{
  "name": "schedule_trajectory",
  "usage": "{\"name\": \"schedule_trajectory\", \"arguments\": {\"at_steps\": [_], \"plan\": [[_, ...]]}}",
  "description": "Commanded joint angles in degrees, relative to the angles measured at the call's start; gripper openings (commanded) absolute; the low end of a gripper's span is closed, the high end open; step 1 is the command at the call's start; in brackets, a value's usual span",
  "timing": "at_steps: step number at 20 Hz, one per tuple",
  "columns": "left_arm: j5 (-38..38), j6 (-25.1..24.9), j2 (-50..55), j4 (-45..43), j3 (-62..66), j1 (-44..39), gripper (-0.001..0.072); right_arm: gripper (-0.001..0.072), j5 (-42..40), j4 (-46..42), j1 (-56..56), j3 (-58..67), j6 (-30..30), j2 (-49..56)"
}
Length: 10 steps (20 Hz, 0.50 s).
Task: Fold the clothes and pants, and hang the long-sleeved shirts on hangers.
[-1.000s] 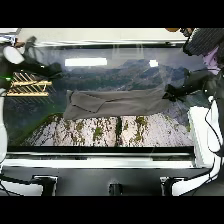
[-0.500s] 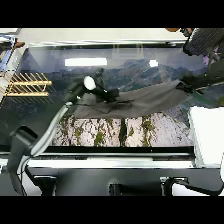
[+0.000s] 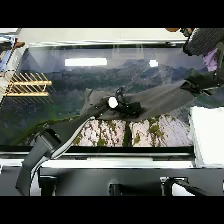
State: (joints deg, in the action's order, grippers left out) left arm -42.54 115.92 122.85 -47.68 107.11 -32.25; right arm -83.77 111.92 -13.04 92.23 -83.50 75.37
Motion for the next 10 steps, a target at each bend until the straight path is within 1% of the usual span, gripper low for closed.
{"name": "schedule_trajectory", "arguments": {"at_steps": [1, 3, 5, 8, 9, 10], "plan": [[5.66, 0.66, 2.27, 8.02, 0.04, -2.91, 0.0015, 0.0038, -0.61, -0.17, 0.02, 0.07, 0.13, -0.68], [7.3, 0.68, 3.08, 10.36, 0.09, -4.44, 0.0015, 0.0039, 0.55, -0.15, 0.02, 0.07, 0.13, -0.68], [7.37, 0.55, 3.5, 11.19, 0.15, -5.38, 0.0015, 0.0039, 1.75, -0.13, 0.02, 0.07, -0.04, -0.68], [3.23, -0.28, 2.16, 11.26, 0.15, -3.72, 0.0015, 0.0039, 3.69, 0.24, 0.02, 0.07, -0.94, -0.59], [1.4, -1.18, 1.14, 11.26, 0.15, -2.32, 0.0015, 0.0039, 4.07, 1.38, 0.02, 0.07, -2.23, -0.42], [-0.76, -3.43, -0.42, 11.23, 0.15, -0.28, 0.0014, 0.004, 4.31, 3.69, 0.02, 0.07, -3.54, -0.04]]}}
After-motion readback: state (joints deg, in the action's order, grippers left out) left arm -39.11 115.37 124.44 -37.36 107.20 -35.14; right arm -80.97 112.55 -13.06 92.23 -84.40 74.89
